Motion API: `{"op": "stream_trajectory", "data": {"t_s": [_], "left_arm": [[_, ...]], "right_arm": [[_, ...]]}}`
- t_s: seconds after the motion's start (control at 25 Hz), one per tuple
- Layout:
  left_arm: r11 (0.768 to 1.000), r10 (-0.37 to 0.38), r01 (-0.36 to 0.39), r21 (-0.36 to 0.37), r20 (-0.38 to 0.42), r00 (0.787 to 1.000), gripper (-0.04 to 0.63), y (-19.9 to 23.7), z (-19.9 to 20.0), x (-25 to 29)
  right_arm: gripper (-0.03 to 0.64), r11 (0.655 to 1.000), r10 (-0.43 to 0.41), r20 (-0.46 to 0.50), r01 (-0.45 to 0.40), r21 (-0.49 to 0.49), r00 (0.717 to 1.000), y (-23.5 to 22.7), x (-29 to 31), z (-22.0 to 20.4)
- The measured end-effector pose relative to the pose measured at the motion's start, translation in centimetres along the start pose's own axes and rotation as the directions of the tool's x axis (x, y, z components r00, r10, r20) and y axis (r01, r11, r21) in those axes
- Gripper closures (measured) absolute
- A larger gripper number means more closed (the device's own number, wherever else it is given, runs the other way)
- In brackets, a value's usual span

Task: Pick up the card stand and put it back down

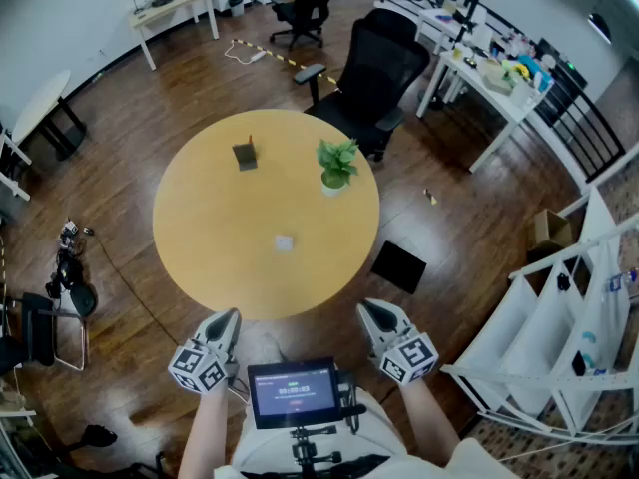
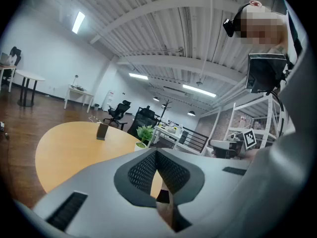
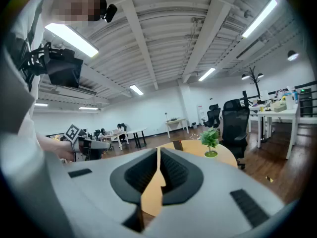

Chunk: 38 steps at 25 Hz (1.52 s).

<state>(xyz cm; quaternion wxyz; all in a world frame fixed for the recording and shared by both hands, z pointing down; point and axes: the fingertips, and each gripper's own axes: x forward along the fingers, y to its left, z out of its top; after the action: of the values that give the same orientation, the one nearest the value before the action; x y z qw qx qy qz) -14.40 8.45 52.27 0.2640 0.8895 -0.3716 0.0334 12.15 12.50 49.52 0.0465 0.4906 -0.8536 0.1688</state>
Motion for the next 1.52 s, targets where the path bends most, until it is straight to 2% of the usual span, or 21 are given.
{"op": "stream_trajectory", "data": {"t_s": [0.4,0.8,1.32,1.52], "left_arm": [[0.997,-0.079,0.079,0.005,-0.025,0.997,0.595,6.2,2.9,0.3],[0.983,-0.175,0.177,0.043,-0.062,0.983,0.595,10.8,4.5,0.7],[0.977,-0.211,0.213,0.029,-0.065,0.975,0.595,12.0,4.8,0.7],[0.977,-0.206,0.209,0.032,-0.084,0.975,0.595,11.9,4.6,1.3]], "right_arm": [[0.594,0.997,-0.076,0.001,0.076,-0.023,0.997,1.8,6.2,1.0],[0.594,0.982,-0.186,0.037,0.187,-0.008,0.982,3.5,9.1,1.2],[0.594,0.976,-0.214,0.039,0.215,-0.027,0.976,3.9,10.7,1.6],[0.594,0.981,-0.195,0.024,0.196,-0.013,0.980,3.4,11.3,1.4]]}}
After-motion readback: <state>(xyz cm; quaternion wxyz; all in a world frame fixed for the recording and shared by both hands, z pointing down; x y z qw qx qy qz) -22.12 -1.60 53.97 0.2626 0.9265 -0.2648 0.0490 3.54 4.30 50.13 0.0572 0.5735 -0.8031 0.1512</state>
